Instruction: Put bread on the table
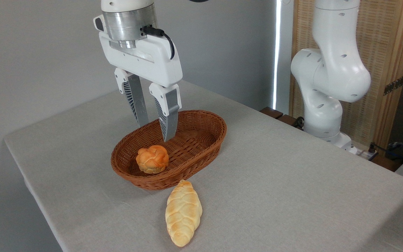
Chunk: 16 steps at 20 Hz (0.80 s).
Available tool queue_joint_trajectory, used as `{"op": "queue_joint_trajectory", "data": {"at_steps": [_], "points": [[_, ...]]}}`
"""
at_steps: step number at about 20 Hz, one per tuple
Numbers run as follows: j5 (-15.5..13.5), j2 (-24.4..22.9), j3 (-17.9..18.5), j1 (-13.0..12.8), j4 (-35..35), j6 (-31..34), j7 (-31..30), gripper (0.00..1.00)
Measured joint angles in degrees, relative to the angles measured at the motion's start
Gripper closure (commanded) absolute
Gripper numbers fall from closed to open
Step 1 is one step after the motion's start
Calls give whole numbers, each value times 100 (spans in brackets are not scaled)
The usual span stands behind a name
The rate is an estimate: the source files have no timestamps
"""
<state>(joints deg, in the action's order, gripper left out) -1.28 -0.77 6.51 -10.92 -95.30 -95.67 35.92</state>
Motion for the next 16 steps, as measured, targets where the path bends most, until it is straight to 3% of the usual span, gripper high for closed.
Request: {"op": "queue_joint_trajectory", "data": {"at_steps": [9,13,16], "points": [[-4,-14,-43,48,9,1,310,0],[-6,-14,-489,475,10,1,310,0],[-7,-20,-607,605,10,1,311,0]]}}
